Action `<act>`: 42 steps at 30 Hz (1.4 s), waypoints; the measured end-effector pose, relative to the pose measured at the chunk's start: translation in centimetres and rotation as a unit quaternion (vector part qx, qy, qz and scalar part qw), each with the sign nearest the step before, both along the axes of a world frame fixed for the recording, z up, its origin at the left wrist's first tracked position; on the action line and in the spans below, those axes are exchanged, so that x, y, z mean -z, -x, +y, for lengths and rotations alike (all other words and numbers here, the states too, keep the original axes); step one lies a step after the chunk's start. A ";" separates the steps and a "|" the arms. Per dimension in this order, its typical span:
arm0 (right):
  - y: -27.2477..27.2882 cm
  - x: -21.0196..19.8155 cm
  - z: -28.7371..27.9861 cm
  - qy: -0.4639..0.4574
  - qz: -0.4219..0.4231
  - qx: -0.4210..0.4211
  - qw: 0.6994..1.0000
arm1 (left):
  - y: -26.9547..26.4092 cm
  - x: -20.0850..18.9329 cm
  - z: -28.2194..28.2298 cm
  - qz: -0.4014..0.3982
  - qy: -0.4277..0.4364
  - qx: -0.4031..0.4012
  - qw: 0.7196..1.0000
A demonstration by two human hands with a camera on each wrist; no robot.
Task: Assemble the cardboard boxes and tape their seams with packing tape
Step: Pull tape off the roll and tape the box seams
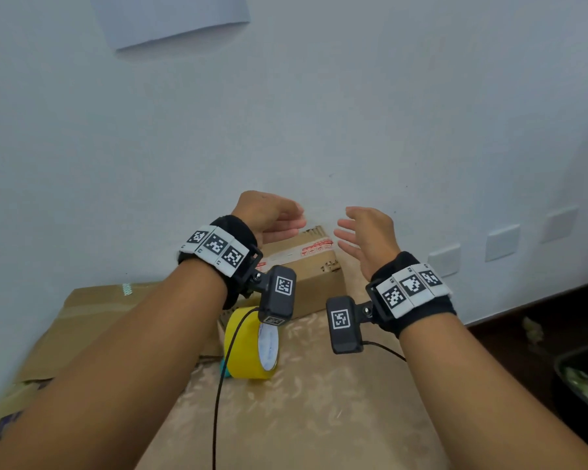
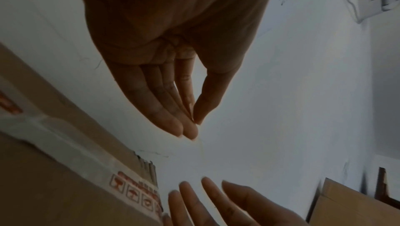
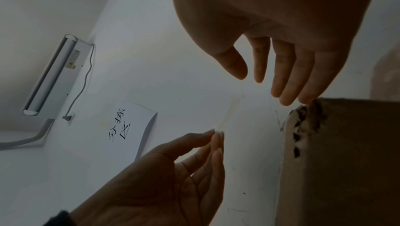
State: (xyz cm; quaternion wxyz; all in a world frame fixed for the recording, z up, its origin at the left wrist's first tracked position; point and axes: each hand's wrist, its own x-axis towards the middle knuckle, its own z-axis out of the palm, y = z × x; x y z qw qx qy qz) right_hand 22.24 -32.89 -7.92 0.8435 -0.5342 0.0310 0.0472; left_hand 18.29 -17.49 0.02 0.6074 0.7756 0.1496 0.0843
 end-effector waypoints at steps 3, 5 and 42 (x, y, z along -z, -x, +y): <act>0.1 0.0 -0.1 0.012 -0.005 -0.028 1.000 | -0.4 0.3 -0.4 0.032 0.006 0.009 0.999; 0.1 0.4 -0.3 0.018 -0.011 -0.030 0.999 | -0.6 0.5 -0.8 0.053 -0.007 0.015 0.998; -1.9 4.7 1.1 -0.021 0.105 -0.008 0.994 | -2.6 2.2 -2.3 0.143 -0.113 -0.010 0.983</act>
